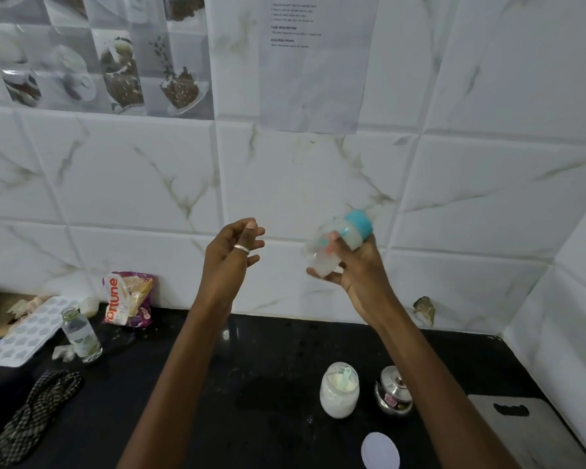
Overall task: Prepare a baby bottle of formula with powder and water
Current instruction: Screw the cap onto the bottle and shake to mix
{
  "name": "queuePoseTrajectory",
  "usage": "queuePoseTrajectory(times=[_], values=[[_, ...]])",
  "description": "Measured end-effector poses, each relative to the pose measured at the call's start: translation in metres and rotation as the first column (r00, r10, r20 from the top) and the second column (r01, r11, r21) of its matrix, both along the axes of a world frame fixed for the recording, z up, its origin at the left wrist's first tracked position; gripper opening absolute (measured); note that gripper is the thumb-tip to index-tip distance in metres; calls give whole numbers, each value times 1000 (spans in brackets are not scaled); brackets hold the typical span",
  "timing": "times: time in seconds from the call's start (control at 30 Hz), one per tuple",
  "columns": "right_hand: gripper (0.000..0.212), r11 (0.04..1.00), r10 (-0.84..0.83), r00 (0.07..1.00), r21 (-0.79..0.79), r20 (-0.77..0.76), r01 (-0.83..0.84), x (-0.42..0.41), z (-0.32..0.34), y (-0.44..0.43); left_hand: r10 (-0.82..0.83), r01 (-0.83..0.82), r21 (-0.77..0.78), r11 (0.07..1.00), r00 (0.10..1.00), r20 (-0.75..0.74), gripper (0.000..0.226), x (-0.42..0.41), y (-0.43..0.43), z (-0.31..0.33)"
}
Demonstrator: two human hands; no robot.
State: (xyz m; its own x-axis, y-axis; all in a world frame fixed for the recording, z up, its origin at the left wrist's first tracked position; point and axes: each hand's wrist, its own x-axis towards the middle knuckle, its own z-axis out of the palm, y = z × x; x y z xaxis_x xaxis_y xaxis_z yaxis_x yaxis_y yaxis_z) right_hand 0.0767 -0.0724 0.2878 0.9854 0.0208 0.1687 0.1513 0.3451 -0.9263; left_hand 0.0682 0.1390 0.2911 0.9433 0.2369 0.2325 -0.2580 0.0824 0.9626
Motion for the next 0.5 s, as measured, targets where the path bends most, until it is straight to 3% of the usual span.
queuePoseTrajectory(times=[0.07,0.1,0.23,0.37,0.4,0.5], values=[[67,976,74,997,-205,-17,-76,-3,-4,-1,2,-2,-6,1000,1000,1,27,1,-1,1],[69,971,91,996,-221,-18,-93,-3,-6,-3,0,0,-7,1000,1000,2,26,1,-1,1],[69,994,-7,1000,113,-22,9,0,-3,-2,-13,13,-3,1000,1000,9,26,1,-3,1],[59,967,120,992,-223,-35,-124,-2,-10,5,-11,11,-7,1000,1000,10,24,2,-6,2],[61,963,135,990,-230,-33,-139,-2,-10,4,-10,11,-7,1000,1000,12,24,2,-7,2],[65,996,26,1000,83,-13,-25,1,2,2,-13,13,-11,1000,1000,22,23,1,-5,1]])
